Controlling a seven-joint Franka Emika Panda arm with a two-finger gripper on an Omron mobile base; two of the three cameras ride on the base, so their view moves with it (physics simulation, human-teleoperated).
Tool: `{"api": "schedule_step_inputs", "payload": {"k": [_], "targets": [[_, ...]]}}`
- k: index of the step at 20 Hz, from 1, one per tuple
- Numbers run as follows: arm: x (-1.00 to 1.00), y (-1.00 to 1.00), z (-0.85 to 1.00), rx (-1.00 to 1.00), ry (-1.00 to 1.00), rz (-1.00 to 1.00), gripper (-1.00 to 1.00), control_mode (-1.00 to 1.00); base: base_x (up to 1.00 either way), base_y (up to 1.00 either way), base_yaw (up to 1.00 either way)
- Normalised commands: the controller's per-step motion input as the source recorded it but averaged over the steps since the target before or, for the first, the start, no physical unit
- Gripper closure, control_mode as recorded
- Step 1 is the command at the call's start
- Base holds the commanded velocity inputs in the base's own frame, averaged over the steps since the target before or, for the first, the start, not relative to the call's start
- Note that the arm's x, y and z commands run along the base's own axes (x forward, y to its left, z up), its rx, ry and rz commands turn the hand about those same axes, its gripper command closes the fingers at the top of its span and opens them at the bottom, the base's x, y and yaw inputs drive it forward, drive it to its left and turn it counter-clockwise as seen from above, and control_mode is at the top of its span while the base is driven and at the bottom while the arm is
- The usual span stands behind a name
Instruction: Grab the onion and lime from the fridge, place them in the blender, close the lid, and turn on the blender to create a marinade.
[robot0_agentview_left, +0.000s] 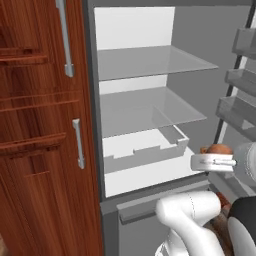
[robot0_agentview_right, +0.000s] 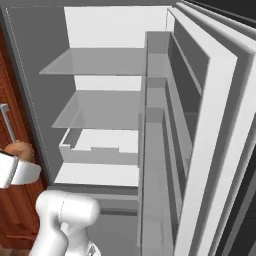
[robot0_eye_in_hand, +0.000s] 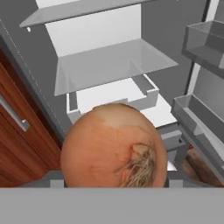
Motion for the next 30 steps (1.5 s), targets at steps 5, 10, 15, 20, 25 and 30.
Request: {"api": "schedule_step_inputs", "payload": {"k": [5,10,15,20,25,30], "targets": [[0.0,0.0,0.0,0.0,0.0,0.0,1.0,1.0,-0.7,0.0,-0.01],[0.0,0.0,0.0,0.0,0.0,0.0,1.0,1.0,-0.89,0.0,-0.32],[0.0,0.0,0.0,0.0,0.0,0.0,1.0,1.0,-0.89,0.0,-0.69],[0.0,0.0,0.0,0.0,0.0,0.0,1.0,1.0,-0.54,0.0,-0.84],[0.0,0.0,0.0,0.0,0.0,0.0,1.0,1.0,-0.27,0.0,-0.87],[0.0,0.0,0.0,0.0,0.0,0.0,1.0,1.0,0.0,-0.13,-0.87]]}}
